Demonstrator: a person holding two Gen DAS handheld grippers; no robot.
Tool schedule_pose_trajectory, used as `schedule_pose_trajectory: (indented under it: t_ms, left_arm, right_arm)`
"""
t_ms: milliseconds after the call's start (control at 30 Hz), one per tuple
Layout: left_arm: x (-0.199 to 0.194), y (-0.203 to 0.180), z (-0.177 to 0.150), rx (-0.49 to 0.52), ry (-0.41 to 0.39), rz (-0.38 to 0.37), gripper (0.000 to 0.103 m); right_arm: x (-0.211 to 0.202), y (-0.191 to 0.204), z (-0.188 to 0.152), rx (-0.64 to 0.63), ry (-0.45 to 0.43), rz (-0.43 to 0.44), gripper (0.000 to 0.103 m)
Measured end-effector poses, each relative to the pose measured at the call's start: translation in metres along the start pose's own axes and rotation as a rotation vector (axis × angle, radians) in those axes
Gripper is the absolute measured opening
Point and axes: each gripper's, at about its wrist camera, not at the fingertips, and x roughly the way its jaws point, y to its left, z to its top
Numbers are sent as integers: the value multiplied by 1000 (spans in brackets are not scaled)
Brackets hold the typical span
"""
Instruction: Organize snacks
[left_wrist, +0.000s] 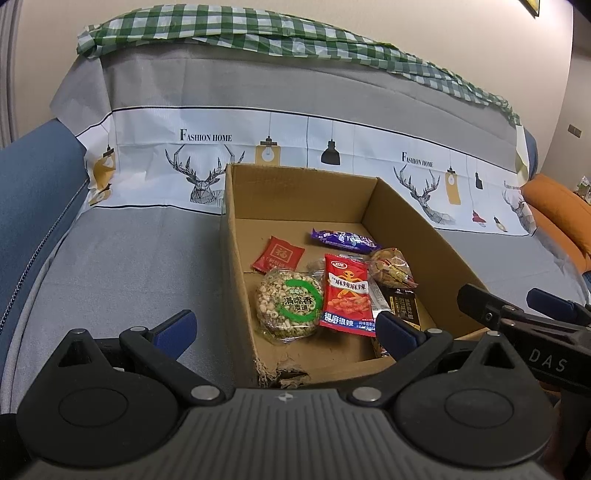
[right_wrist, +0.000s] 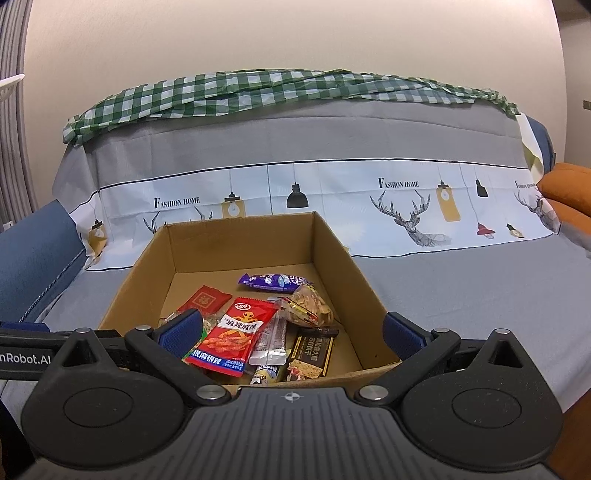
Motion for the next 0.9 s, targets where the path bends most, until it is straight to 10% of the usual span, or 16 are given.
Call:
schedule_pose_trajectory:
  t_ms: [900]
  left_arm:
    - [-3, 1, -1, 9, -15, -21, 103]
  right_arm:
    - [2, -1, -1, -18, 4, -4, 102]
